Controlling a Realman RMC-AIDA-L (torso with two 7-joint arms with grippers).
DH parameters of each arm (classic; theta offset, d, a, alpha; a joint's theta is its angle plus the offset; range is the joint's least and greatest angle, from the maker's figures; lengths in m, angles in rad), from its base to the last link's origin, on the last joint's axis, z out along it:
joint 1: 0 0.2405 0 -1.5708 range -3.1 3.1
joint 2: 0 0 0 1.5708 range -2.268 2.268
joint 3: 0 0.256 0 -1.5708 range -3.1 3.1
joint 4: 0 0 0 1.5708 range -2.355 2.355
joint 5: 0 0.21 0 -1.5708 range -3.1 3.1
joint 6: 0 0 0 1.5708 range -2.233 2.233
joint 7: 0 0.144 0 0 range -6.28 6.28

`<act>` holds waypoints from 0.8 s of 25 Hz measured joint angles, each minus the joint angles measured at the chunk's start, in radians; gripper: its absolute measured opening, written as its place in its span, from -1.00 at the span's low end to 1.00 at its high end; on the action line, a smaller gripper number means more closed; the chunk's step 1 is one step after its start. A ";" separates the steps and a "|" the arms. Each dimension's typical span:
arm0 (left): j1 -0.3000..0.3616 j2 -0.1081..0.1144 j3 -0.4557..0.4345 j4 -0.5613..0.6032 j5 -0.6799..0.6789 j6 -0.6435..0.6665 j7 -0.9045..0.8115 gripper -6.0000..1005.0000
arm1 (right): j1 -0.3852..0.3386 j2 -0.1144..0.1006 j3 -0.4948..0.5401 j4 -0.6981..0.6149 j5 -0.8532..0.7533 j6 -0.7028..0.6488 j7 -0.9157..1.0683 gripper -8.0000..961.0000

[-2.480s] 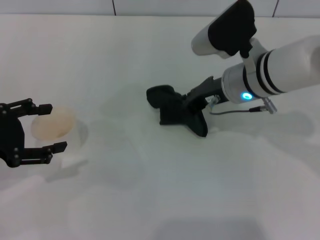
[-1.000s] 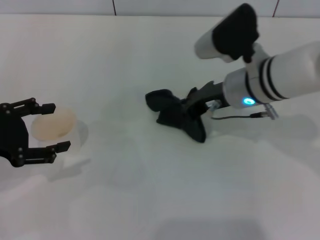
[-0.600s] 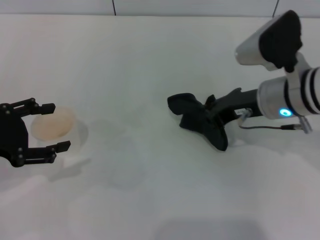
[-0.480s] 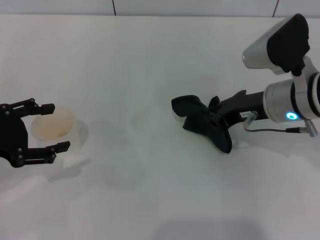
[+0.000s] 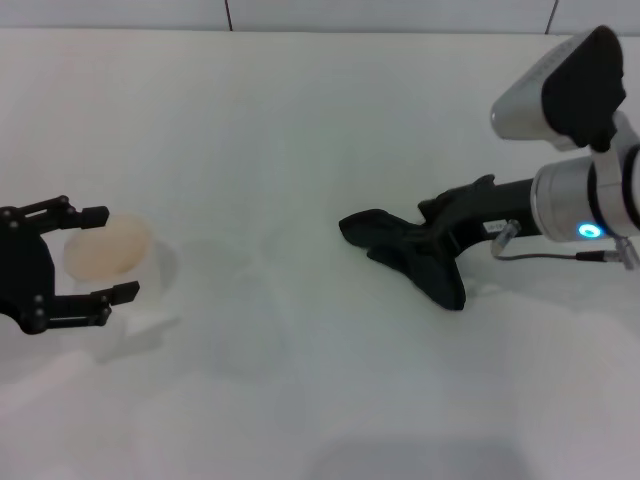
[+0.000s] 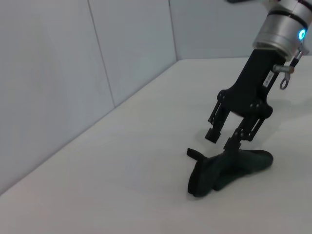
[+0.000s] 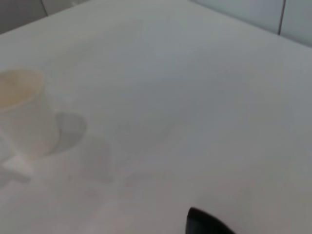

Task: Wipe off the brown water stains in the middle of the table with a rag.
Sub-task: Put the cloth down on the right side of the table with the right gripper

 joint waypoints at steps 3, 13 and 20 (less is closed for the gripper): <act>0.000 -0.001 -0.022 0.005 -0.002 0.001 0.001 0.72 | -0.018 -0.001 0.018 -0.027 0.004 -0.003 -0.019 -0.22; 0.000 0.001 -0.034 0.009 -0.027 0.008 0.011 0.72 | -0.089 -0.003 0.092 -0.004 0.269 -0.041 -0.375 0.62; 0.001 -0.004 -0.034 0.008 -0.033 0.009 0.013 0.72 | -0.110 -0.003 0.178 0.133 0.581 -0.189 -0.715 0.76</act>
